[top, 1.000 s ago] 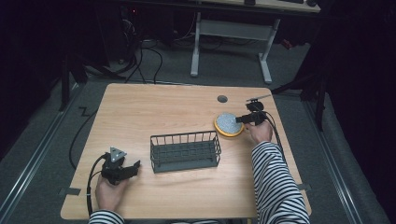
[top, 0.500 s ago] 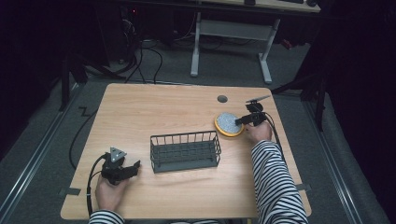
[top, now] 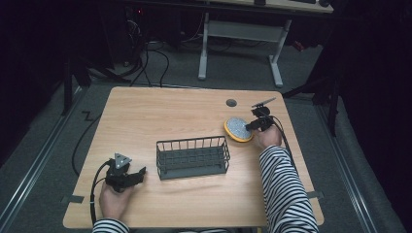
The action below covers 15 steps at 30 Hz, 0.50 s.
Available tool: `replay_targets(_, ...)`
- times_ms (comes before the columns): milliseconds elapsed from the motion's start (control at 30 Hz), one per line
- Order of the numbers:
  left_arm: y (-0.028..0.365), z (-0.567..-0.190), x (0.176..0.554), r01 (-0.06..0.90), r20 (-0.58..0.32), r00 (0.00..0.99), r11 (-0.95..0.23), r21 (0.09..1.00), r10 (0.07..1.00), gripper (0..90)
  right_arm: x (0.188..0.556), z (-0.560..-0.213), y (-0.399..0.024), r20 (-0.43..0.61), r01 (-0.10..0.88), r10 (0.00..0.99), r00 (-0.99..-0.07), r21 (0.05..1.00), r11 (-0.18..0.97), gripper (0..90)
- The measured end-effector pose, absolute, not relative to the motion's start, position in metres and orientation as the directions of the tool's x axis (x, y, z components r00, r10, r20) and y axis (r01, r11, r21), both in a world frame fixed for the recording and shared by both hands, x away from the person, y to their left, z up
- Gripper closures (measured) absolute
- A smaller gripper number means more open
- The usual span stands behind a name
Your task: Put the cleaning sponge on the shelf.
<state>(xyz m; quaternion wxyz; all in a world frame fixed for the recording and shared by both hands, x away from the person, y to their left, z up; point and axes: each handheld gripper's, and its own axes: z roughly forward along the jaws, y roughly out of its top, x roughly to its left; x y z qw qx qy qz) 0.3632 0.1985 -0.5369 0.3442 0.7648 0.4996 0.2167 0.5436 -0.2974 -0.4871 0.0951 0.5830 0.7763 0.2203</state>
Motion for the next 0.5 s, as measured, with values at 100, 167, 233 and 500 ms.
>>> replay_targets(100,0.198,-0.537,0.363,0.615,-0.013,0.407,-0.264,0.743,0.913,28.2,0.543,-0.486,-0.297,0.108,0.857,0.946,-0.306,0.464,0.224,83.4)
replay_targets(167,0.199,-0.537,0.363,0.616,-0.013,0.408,-0.264,0.742,0.913,28.1,0.542,-0.484,-0.296,0.111,0.850,0.944,-0.309,0.477,0.222,83.8)
replay_targets(233,0.199,-0.537,0.363,0.616,-0.013,0.408,-0.264,0.742,0.913,28.1,0.541,-0.482,-0.295,0.112,0.850,0.944,-0.309,0.478,0.222,83.9)
replay_targets(500,0.199,-0.537,0.363,0.615,-0.013,0.407,-0.264,0.743,0.913,28.1,0.535,-0.471,-0.294,0.118,0.832,0.937,-0.328,0.506,0.228,84.3)
